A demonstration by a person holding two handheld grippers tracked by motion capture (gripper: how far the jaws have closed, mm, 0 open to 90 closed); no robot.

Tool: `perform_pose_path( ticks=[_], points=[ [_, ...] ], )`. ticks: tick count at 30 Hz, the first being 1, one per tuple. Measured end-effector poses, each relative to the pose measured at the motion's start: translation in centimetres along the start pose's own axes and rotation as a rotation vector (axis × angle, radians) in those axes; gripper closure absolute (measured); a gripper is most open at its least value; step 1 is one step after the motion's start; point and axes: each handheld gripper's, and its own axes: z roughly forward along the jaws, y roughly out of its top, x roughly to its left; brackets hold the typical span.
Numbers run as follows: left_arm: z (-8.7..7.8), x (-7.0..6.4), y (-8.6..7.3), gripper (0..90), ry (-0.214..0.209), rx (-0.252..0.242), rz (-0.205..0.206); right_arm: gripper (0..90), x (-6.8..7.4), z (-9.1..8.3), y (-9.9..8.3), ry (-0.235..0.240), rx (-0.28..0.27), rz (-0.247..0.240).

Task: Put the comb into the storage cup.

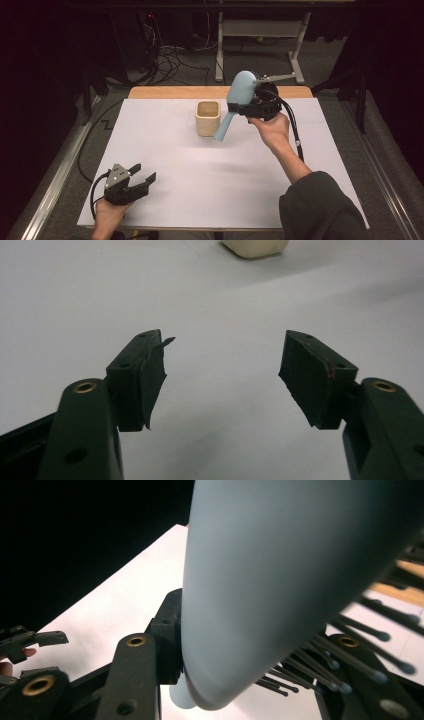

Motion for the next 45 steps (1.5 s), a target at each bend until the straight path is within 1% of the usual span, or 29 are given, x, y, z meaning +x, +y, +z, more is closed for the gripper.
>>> perform_pose_path(
  ticks=[1,2,4,6,8,9,12,13,16,19,22,24,26,28,30,33,35,37,40,45],
  points=[
    [0.0,0.1,0.0,35.0,-0.002,0.001,-0.003,53.6,0.0,0.0,0.0,0.000,0.000,0.000],
    [0.0,0.1,0.0,35.0,-0.002,-0.001,-0.008,53.6,0.1,0.0,0.5,-0.004,0.006,-0.007],
    [0.0,0.2,0.0,34.9,-0.004,-0.001,-0.011,53.7,0.2,0.1,0.7,-0.003,0.004,-0.007],
    [0.0,0.1,0.0,35.0,-0.008,0.000,-0.005,53.7,0.4,0.3,1.4,-0.002,0.002,-0.013],
    [0.0,0.1,0.0,35.0,-0.009,0.001,-0.003,53.8,0.4,0.4,1.6,0.000,0.005,-0.013],
    [0.0,0.1,0.0,35.0,-0.010,0.001,-0.002,53.8,0.7,0.6,1.9,-0.004,0.006,-0.018],
    [0.0,0.1,0.0,35.0,-0.011,-0.002,-0.001,53.8,0.9,0.8,2.1,0.005,0.004,-0.022],
    [0.0,0.0,0.0,35.0,-0.011,-0.004,0.000,53.9,1.1,0.8,2.3,0.001,0.004,-0.025],
    [-0.1,0.0,0.0,35.0,-0.012,-0.002,0.001,53.9,1.1,0.8,2.4,0.006,-0.001,-0.018],
    [0.0,0.0,0.0,35.0,-0.012,0.000,0.004,53.9,1.0,0.9,2.6,-0.001,0.002,-0.020],
    [0.0,0.0,0.1,35.0,-0.014,0.000,0.000,53.9,0.9,0.8,2.8,0.000,-0.001,-0.016],
    [0.0,0.0,0.0,35.0,-0.012,0.002,-0.002,53.9,0.8,0.8,3.0,-0.008,-0.001,-0.016],
    [0.0,0.0,0.0,35.0,-0.010,-0.002,-0.006,53.9,0.7,0.7,3.1,-0.006,-0.008,-0.006],
    [-0.1,-0.1,0.1,35.0,-0.007,-0.007,0.000,53.9,0.7,0.6,3.1,-0.015,-0.016,0.000],
    [-0.1,-0.1,0.1,35.2,-0.006,-0.014,0.002,53.9,0.7,0.5,3.1,-0.034,-0.021,0.010],
    [-0.2,-0.2,0.1,35.2,-0.004,-0.012,0.007,53.9,0.5,0.7,3.1,-0.061,-0.018,0.023],
    [-0.3,-0.2,0.0,35.1,0.003,-0.014,0.003,53.9,0.4,0.8,3.2,-0.068,-0.017,0.031],
    [-0.3,-0.1,0.0,35.0,0.000,-0.013,-0.007,53.9,0.3,0.9,3.5,-0.074,-0.017,0.035],
    [-0.2,0.0,0.0,34.9,0.000,-0.014,-0.011,53.9,0.1,1.0,3.8,-0.076,-0.021,0.034],
    [-0.1,-0.2,0.0,34.9,-0.008,-0.007,-0.003,54.0,0.0,1.1,4.3,-0.088,-0.018,0.035]
  ],
)
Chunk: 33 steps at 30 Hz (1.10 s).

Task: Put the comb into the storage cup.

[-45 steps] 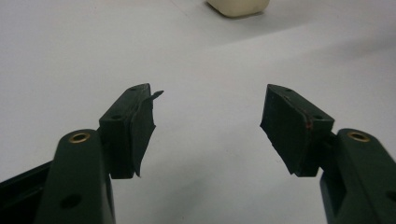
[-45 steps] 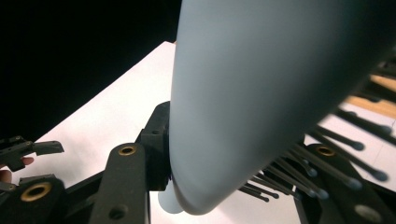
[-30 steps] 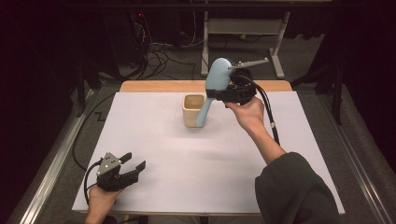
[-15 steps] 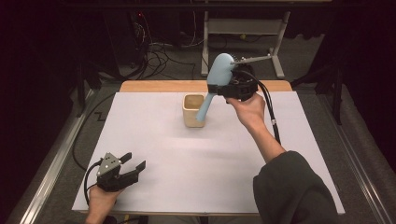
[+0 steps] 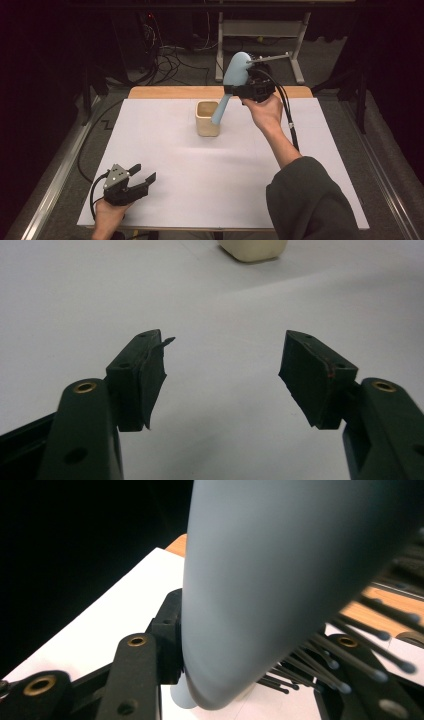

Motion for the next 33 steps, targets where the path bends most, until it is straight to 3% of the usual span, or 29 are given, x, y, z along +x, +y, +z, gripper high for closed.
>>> perform_pose_path(
  ticks=[11,33],
  points=[
    [-0.1,0.1,0.0,34.3,0.011,-0.009,-0.006,54.0,0.3,1.5,0.7,-0.034,0.023,-0.005],
    [-0.3,0.1,-0.1,34.2,0.015,-0.009,-0.007,53.7,0.6,3.9,1.9,-0.091,0.000,-0.013]
  ],
)
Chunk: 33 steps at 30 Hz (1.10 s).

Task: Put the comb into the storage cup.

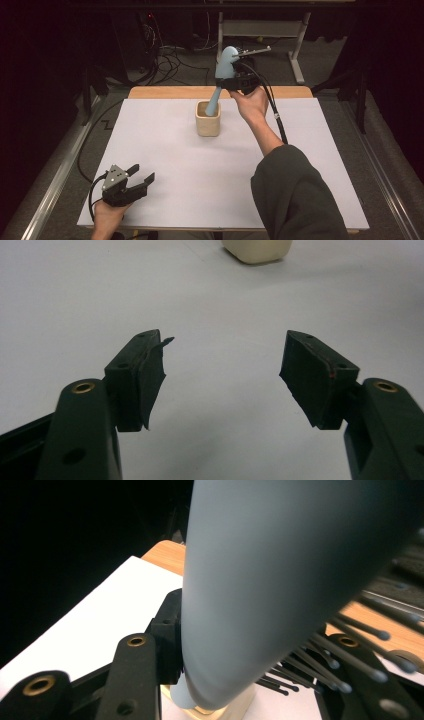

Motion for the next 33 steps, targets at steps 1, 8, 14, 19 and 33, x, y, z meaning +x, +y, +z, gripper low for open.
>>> perform_pose_path(
  ticks=[1,8,14,19,33],
  points=[
    [0.0,0.0,0.0,34.1,0.001,0.000,0.002,53.7,0.0,0.1,0.0,-0.003,-0.001,0.001],
    [0.0,-0.2,0.0,34.0,0.001,0.000,0.013,53.5,-0.2,0.4,-0.2,-0.016,0.005,0.002],
    [0.0,-0.2,0.0,34.0,0.003,-0.001,0.015,53.3,-0.1,0.7,-0.3,-0.023,0.011,-0.007],
    [0.0,-0.2,0.0,34.0,0.003,-0.001,0.018,53.2,-0.2,0.9,-0.3,-0.027,0.014,-0.010],
    [-0.1,-0.2,0.0,34.0,0.001,-0.003,0.020,53.0,0.4,2.7,-1.0,-0.045,0.054,-0.046]
  ],
)
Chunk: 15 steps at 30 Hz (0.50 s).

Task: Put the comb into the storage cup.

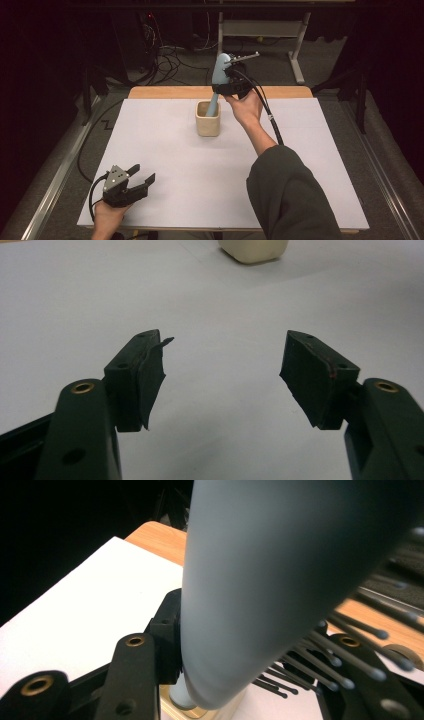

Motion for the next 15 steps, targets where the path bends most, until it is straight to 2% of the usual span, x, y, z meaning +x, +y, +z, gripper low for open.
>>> perform_pose_path(
  ticks=[15],
  points=[
    [0.0,0.0,0.0,34.0,-0.006,0.002,-0.001,52.9,0.5,2.3,-0.9,0.009,0.038,0.003]
  ],
)
